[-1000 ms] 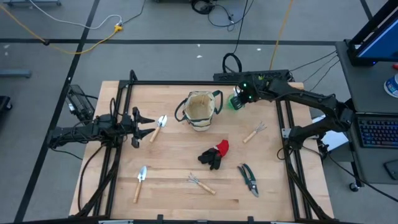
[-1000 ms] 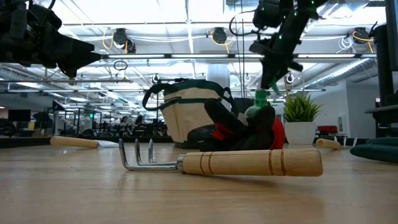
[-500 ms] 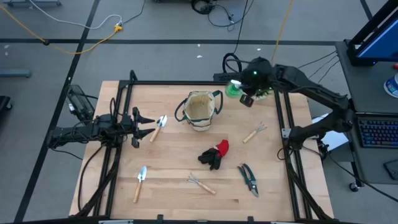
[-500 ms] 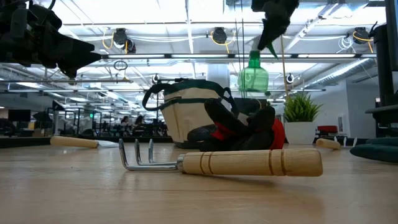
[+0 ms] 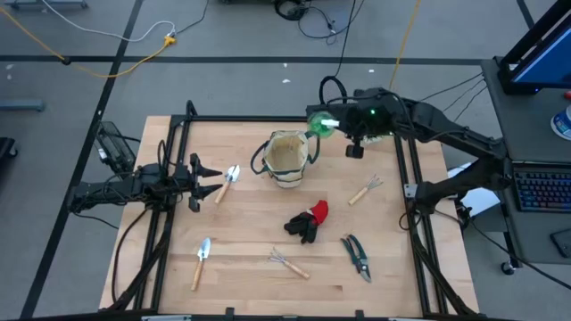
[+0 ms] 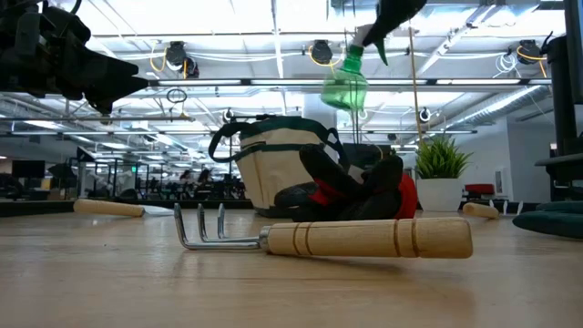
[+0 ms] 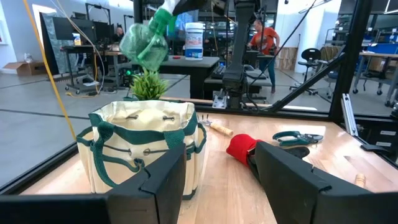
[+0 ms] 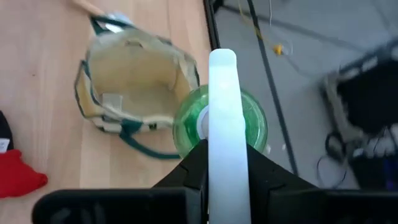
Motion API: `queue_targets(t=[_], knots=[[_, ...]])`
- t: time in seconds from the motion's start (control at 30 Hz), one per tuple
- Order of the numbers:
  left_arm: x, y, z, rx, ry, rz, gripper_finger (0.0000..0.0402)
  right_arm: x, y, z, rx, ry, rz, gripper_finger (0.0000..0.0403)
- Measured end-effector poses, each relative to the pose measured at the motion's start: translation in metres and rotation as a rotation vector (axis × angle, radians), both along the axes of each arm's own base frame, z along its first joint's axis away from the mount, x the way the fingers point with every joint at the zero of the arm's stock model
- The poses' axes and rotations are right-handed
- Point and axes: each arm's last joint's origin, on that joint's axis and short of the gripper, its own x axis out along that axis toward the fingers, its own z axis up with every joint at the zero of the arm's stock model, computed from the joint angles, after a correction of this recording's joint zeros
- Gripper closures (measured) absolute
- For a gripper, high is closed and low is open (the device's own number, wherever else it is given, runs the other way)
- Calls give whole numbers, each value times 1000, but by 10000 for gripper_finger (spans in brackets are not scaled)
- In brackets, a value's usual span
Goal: Pick & Place Garden tools in Gardening bag
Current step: Put the green and white spray bottle into the gardening bag
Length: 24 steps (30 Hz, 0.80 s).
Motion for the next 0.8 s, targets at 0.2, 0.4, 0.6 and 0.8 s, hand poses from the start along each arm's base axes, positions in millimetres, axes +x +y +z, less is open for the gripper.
queue_targets(t=[0.2, 0.4, 0.6, 0.8], knots=[[0, 0, 0, 0, 0, 0, 201, 12, 19, 8, -106, -56, 207, 361], [0, 0, 0, 0, 0, 0, 201, 23, 40, 17, -195, -152, 412, 361], [0, 0, 0, 0, 0, 0, 201, 29, 59, 25, -302, -228, 607, 361], [0, 0, 0, 0, 0, 0, 201, 32, 73, 33, -346, -332, 752, 358]])
